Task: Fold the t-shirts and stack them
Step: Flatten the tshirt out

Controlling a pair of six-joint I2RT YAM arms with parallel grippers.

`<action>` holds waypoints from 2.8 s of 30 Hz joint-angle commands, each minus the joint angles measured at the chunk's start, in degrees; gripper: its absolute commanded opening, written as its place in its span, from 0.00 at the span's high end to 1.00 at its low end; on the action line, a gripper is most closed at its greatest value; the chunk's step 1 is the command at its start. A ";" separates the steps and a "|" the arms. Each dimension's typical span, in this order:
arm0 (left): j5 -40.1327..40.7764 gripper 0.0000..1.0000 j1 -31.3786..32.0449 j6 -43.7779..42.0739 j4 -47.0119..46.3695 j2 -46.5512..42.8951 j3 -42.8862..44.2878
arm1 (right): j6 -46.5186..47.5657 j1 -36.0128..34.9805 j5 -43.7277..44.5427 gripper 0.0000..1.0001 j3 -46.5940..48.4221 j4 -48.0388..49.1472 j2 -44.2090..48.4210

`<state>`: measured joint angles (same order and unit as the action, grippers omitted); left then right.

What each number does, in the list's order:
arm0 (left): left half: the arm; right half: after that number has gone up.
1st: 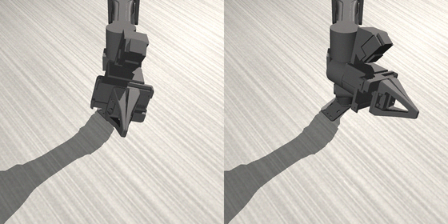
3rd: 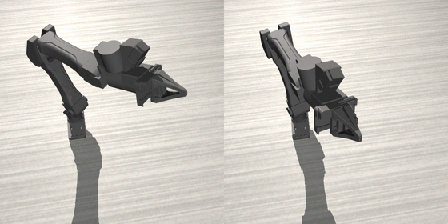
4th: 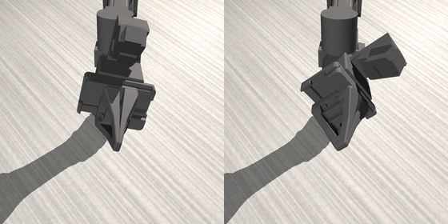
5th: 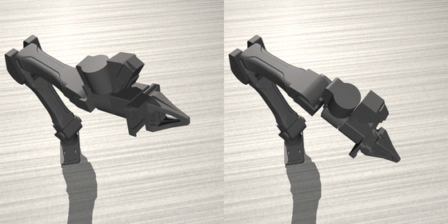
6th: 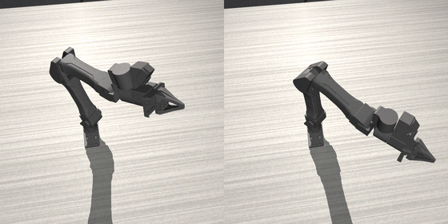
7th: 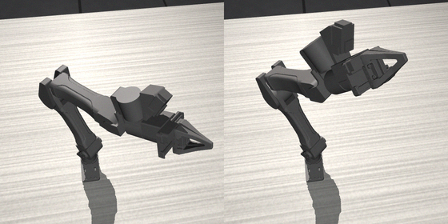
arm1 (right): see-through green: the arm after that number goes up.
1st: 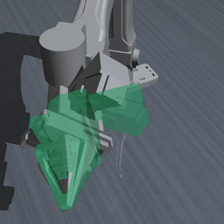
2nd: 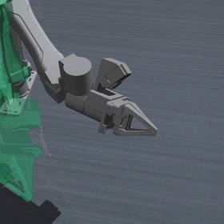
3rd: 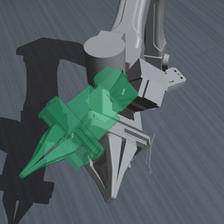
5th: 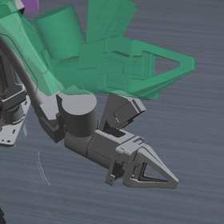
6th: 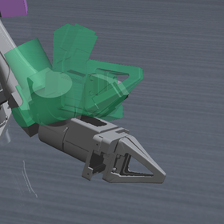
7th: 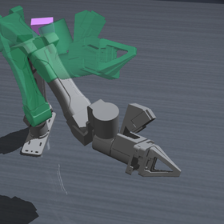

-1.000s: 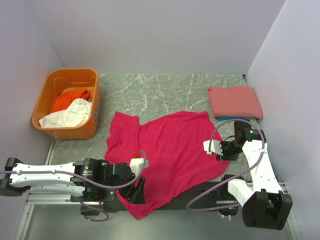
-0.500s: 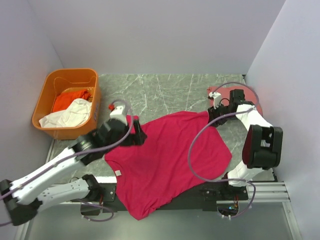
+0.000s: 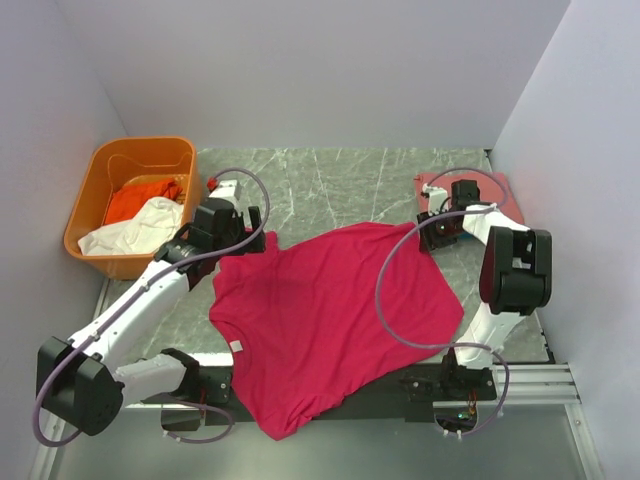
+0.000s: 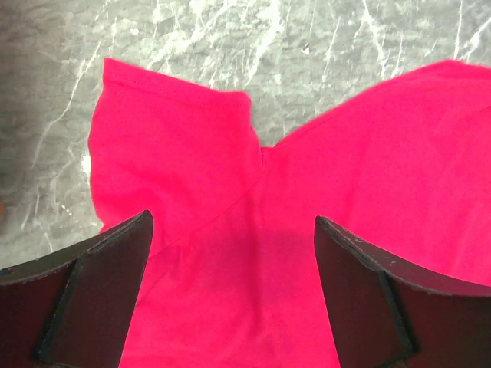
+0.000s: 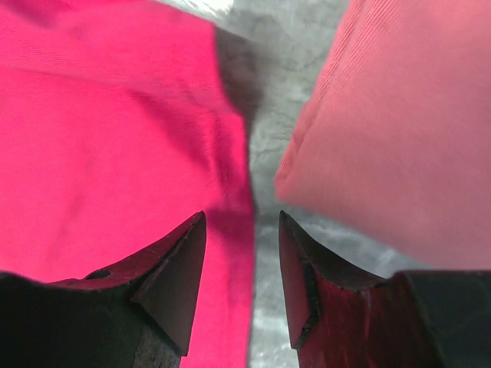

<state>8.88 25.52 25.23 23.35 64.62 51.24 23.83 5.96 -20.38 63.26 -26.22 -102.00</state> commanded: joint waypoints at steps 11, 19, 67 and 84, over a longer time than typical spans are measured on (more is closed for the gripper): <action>2.80 0.09 -0.29 -6.07 -0.33 -8.63 -4.92 | 2.35 -2.62 1.31 0.93 1.08 -6.56 -1.11; 1.05 0.09 -0.29 -6.25 -1.56 -9.78 -7.03 | 10.33 -2.44 4.12 1.00 -9.02 -15.41 13.03; -0.62 0.13 -0.47 -7.22 -2.00 -7.49 -6.77 | -2.65 0.81 -13.47 1.00 7.58 -12.19 5.40; -0.45 0.13 -0.47 -7.22 -1.91 -7.84 -6.77 | -5.99 0.55 -6.68 0.52 4.32 -10.25 -3.03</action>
<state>8.78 25.30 19.09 23.14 56.90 44.14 18.68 6.98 -27.07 66.22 -37.80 -103.70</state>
